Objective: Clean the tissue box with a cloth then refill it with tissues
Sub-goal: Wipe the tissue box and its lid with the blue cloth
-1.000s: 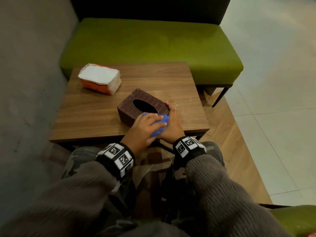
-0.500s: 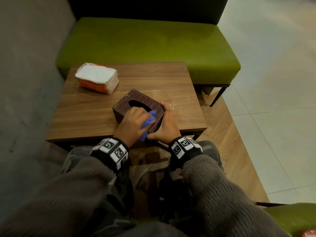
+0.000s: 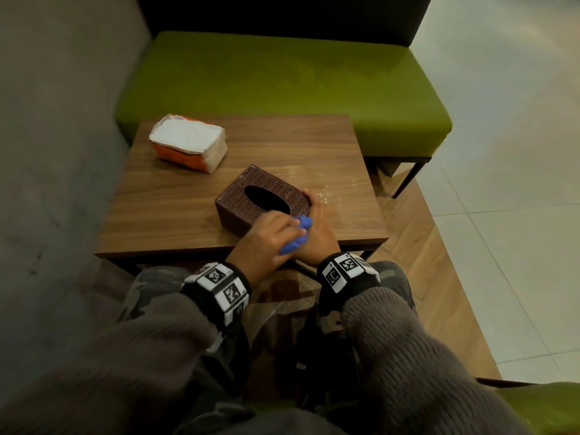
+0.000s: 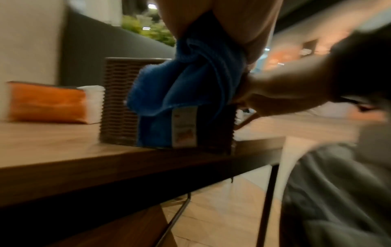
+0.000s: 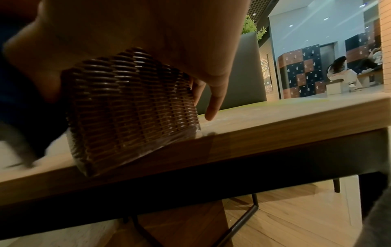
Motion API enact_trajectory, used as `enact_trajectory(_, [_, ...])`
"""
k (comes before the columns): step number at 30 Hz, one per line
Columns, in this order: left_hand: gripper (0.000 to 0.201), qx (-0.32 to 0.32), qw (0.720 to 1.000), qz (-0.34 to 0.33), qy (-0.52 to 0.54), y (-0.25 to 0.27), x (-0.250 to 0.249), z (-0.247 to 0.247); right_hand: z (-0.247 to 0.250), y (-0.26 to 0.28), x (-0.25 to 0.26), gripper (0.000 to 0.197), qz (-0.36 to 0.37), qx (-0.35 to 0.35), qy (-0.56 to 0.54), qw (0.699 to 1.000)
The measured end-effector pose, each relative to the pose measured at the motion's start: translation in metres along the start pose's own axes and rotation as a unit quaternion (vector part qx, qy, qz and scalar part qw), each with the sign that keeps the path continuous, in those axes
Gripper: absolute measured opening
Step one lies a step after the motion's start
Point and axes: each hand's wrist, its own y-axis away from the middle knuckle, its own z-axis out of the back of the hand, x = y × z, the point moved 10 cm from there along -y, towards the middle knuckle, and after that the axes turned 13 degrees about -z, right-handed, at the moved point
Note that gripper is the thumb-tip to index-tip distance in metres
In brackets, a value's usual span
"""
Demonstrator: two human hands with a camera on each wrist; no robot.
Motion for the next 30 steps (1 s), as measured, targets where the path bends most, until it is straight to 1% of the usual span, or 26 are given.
enact_trajectory(1, [0.032,0.022,0.999,-0.022,0.010,-0.001,-0.004,-0.005,0.000,0.000,-0.002,0.122,-0.003,-0.004,-0.006,1.000])
enact_trajectory(2, [0.032,0.024,0.999,-0.015,0.015,-0.003,0.002,-0.003,0.000,0.000,-0.003,0.128,-0.009,-0.006,-0.006,1.000])
enact_trajectory(4, [0.032,-0.030,0.997,0.067,0.013,-0.001,0.032,0.013,0.000,-0.002,-0.003,0.142,-0.018,-0.006,-0.004,1.000])
enact_trajectory(5, [0.032,-0.059,0.992,0.107,0.012,0.004,0.042,0.020,0.000,-0.002,-0.004,0.146,-0.017,-0.010,-0.007,1.000])
enact_trajectory(6, [0.032,-0.074,0.990,0.118,0.006,0.009,0.043,0.023,0.000,-0.002,-0.004,0.146,-0.016,-0.011,-0.010,1.000])
enact_trajectory(7, [0.032,-0.075,0.992,0.099,-0.001,0.013,0.036,0.022,0.000,-0.001,-0.004,0.144,-0.014,-0.007,-0.009,1.000])
enact_trajectory(9, [0.034,-0.038,0.999,0.020,0.008,0.017,0.010,0.012,0.000,-0.001,-0.003,0.137,-0.004,0.007,-0.010,1.000])
enact_trajectory(10, [0.033,-0.019,1.000,-0.007,0.022,0.019,0.009,0.012,0.000,-0.001,-0.003,0.134,-0.001,0.009,-0.010,1.000])
enact_trajectory(11, [0.032,-0.010,1.000,-0.008,0.027,0.020,0.018,0.016,0.000,-0.001,-0.003,0.134,0.000,0.007,-0.008,1.000])
enact_trajectory(12, [0.031,-0.018,0.999,0.017,0.024,0.021,0.036,0.024,0.000,-0.002,-0.002,0.134,-0.001,0.007,-0.007,1.000])
enact_trajectory(13, [0.030,-0.041,0.997,0.065,0.015,0.023,0.057,0.035,0.000,-0.002,-0.001,0.134,-0.001,0.010,-0.007,1.000])
enact_trajectory(15, [0.023,-0.095,0.981,0.168,-0.002,0.034,0.094,0.054,0.000,-0.003,-0.001,0.134,-0.003,0.013,-0.005,1.000])
enact_trajectory(16, [0.020,-0.113,0.974,0.196,-0.011,0.039,0.100,0.058,0.000,-0.003,-0.001,0.134,-0.006,0.014,-0.001,1.000])
enact_trajectory(17, [0.019,-0.123,0.972,0.201,-0.020,0.041,0.096,0.057,0.000,-0.004,0.000,0.134,-0.007,0.016,0.005,1.000])
enact_trajectory(18, [0.021,-0.120,0.976,0.183,-0.020,0.039,0.083,0.051,0.000,-0.005,-0.001,0.134,-0.006,0.019,0.009,1.000])
enact_trajectory(20, [0.028,-0.080,0.992,0.097,0.006,0.038,0.047,0.034,-0.001,-0.006,0.000,0.135,-0.003,0.029,0.016,0.999])
enact_trajectory(21, [0.030,-0.054,0.996,0.064,0.019,0.039,0.040,0.030,-0.001,-0.006,0.000,0.136,-0.001,0.034,0.017,0.999])
enact_trajectory(22, [0.031,-0.042,0.997,0.056,0.028,0.040,0.044,0.033,-0.001,-0.006,0.001,0.136,-0.002,0.037,0.015,0.999])
enact_trajectory(23, [0.032,-0.049,0.995,0.078,0.027,0.042,0.058,0.041,0.000,-0.007,0.000,0.136,-0.005,0.039,0.012,0.999])
enact_trajectory(25, [0.030,-0.106,0.980,0.170,0.017,0.050,0.095,0.062,0.000,-0.007,0.000,0.136,-0.009,0.046,0.006,0.999])
enact_trajectory(26, [0.026,-0.129,0.971,0.200,0.013,0.053,0.105,0.068,0.000,-0.008,0.001,0.136,-0.010,0.048,0.004,0.999])
enact_trajectory(27, [0.023,-0.139,0.968,0.208,0.003,0.054,0.104,0.067,0.000,-0.007,0.002,0.135,-0.010,0.050,0.003,0.999])
enact_trajectory(28, [0.023,-0.130,0.972,0.197,-0.005,0.052,0.093,0.061,0.000,-0.007,0.002,0.135,-0.010,0.052,0.002,0.999])
enact_trajectory(30, [0.029,-0.077,0.990,0.116,0.003,0.049,0.055,0.039,-0.001,-0.006,0.003,0.133,-0.008,0.052,0.000,0.999])
